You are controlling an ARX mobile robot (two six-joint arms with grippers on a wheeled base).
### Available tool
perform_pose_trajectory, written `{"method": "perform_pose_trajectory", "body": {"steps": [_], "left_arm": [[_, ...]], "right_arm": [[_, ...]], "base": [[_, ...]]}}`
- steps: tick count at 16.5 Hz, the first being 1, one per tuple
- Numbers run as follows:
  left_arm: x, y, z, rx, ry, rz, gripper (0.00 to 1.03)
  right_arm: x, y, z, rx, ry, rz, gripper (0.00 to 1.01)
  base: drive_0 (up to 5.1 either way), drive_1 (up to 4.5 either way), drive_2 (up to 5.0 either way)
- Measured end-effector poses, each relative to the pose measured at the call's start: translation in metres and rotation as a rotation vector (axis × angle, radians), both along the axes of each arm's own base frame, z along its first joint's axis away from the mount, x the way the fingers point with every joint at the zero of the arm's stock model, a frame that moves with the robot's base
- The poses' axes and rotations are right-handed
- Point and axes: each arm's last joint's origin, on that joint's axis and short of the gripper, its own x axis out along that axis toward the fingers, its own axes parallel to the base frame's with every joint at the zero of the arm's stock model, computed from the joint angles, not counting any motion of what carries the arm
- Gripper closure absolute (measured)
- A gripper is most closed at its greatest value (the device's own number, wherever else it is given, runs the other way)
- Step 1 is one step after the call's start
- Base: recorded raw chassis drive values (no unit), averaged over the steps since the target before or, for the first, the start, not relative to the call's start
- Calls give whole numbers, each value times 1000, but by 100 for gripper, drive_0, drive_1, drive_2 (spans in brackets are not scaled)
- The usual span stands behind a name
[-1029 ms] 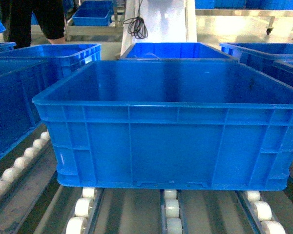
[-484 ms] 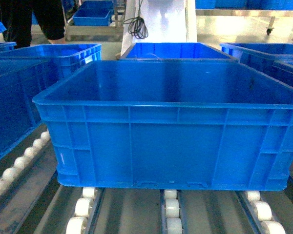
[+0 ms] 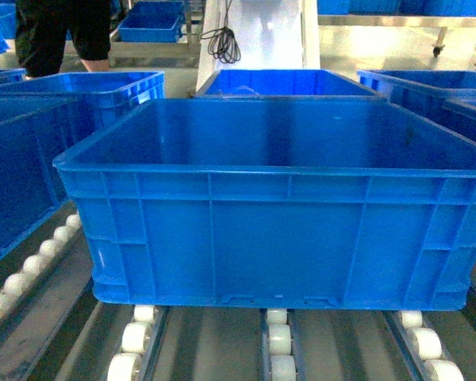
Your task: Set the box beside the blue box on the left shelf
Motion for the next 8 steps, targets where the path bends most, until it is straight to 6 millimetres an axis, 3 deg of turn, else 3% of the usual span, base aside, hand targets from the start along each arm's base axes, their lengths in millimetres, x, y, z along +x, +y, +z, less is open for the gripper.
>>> {"method": "perform_pose_trajectory", "body": {"steps": [3, 8], "left_arm": [[-11, 0, -2, 1, -1, -2, 101], [-11, 0, -4, 2, 16, 2, 101]], "right_arm": [[-3, 0, 0, 0, 1, 0, 100], [-14, 0, -4, 0, 18, 0, 100]], "base": [[0, 0, 0], [0, 0, 0]]}}
